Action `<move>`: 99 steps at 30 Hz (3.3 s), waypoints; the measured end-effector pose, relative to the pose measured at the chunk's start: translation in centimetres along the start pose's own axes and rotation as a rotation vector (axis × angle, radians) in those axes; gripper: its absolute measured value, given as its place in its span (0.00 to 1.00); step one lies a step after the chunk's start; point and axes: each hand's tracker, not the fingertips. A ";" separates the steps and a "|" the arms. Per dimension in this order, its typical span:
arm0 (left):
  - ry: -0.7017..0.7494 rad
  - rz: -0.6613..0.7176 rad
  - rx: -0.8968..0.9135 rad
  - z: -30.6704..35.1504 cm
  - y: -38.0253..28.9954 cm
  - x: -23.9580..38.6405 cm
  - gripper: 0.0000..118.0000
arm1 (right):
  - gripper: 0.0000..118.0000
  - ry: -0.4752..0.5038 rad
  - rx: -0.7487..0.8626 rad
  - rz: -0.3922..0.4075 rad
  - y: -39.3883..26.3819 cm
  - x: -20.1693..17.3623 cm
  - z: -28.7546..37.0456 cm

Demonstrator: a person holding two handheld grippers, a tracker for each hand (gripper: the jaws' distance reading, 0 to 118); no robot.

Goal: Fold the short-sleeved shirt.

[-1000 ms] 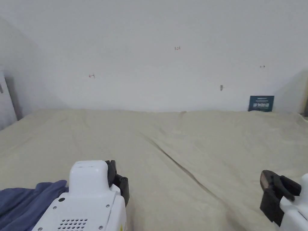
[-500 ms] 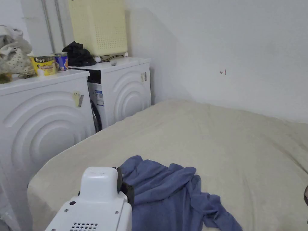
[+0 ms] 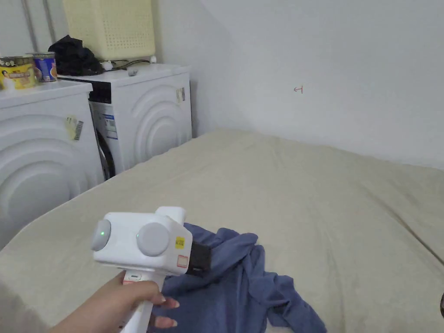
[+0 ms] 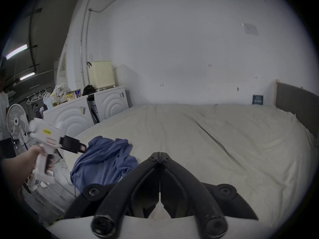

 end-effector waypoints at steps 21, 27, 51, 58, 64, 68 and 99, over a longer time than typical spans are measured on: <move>0.082 -0.068 -0.141 -14.8 1.1 -1.5 1.00 | 0.00 -0.132 -0.165 -0.120 -3.4 4.2 -3.7; 0.018 -0.118 -0.082 -12.1 0.7 0.2 0.13 | 0.00 -0.116 -0.168 -0.121 -3.6 4.4 -3.0; -0.061 -0.446 0.472 23.0 8.0 10.6 0.03 | 0.00 -0.199 0.006 -0.221 -1.1 10.9 5.6; -0.382 -0.559 0.587 30.5 9.9 24.6 0.03 | 0.00 -0.262 0.065 -0.270 -1.1 13.0 8.9; -0.601 -0.572 0.333 23.7 10.5 36.8 0.03 | 0.00 -0.296 0.070 -0.290 -2.0 15.1 10.7; -0.658 -0.611 0.145 14.8 7.1 45.0 0.03 | 0.00 -0.326 0.059 -0.304 -2.9 16.5 11.4; -0.720 -0.278 0.413 9.5 -5.4 30.0 0.00 | 0.00 -0.406 0.055 -0.287 -3.9 17.7 13.4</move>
